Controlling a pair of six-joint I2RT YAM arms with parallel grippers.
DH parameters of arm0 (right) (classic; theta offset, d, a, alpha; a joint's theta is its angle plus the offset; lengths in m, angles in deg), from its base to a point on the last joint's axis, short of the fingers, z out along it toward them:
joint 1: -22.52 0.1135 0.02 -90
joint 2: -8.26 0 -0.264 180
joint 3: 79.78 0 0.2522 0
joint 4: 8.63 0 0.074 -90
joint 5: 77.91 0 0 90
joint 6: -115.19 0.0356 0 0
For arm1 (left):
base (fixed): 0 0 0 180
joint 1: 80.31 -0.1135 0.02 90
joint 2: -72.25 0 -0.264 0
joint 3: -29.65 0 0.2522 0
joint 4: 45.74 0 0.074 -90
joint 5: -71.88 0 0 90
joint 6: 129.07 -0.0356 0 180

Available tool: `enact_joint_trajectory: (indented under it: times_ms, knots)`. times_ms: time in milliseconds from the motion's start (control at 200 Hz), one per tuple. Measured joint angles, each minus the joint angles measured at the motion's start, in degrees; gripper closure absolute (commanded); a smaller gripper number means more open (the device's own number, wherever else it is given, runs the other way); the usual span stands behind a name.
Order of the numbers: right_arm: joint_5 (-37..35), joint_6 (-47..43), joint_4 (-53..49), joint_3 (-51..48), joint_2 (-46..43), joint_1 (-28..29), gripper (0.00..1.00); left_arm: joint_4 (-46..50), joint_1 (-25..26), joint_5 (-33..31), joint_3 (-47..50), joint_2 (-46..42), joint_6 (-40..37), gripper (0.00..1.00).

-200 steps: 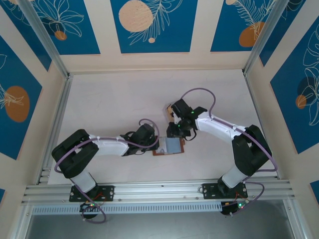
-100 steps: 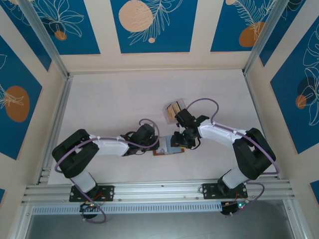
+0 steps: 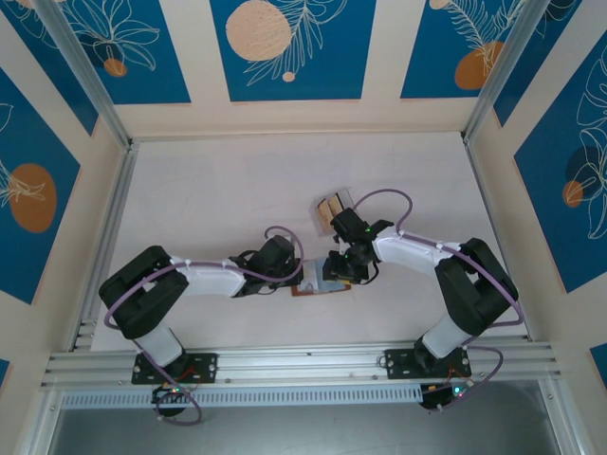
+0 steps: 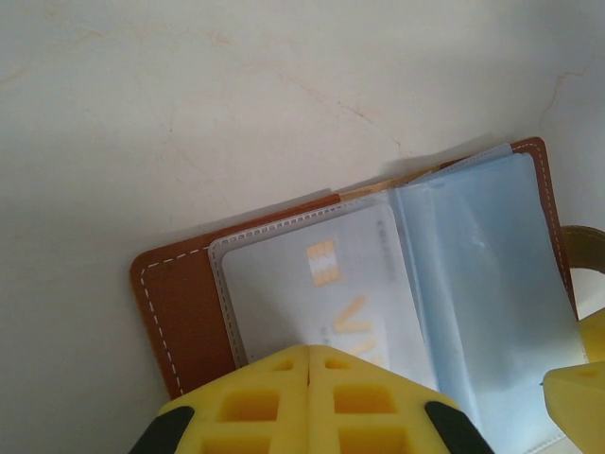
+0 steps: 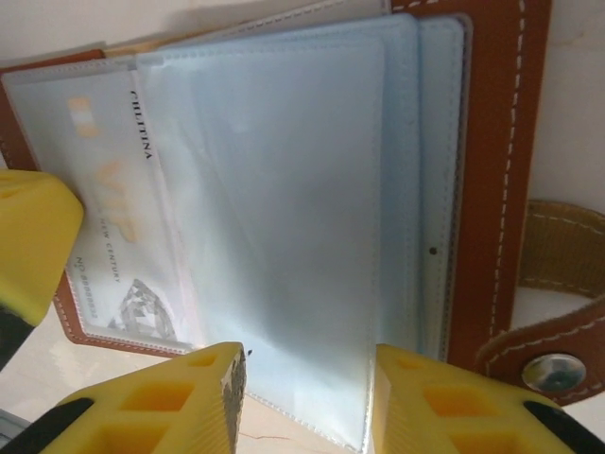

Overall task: Put the credit cards into the card holder
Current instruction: Flip over the card slot in the card holder.

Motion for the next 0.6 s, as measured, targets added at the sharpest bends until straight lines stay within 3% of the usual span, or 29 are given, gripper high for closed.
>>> enact_joint_trajectory:
  times_ms: [240, 475, 600]
  knots:
    - [2.4, 0.0, 2.4, 0.1, -1.5, 0.5, 0.61, -0.2, 0.0, 0.0, 0.0, 0.1, 0.0, 1.00]
    - [6.1, 0.0, 6.3, 2.8, 0.7, 1.6, 0.52, -0.1, 0.0, 0.0, -0.1, 0.0, 0.0, 1.00]
    - [8.4, 0.5, 10.0, 3.4, 2.9, 1.7, 0.48, 0.3, 0.0, 0.3, -0.1, -0.3, 0.0, 0.94]
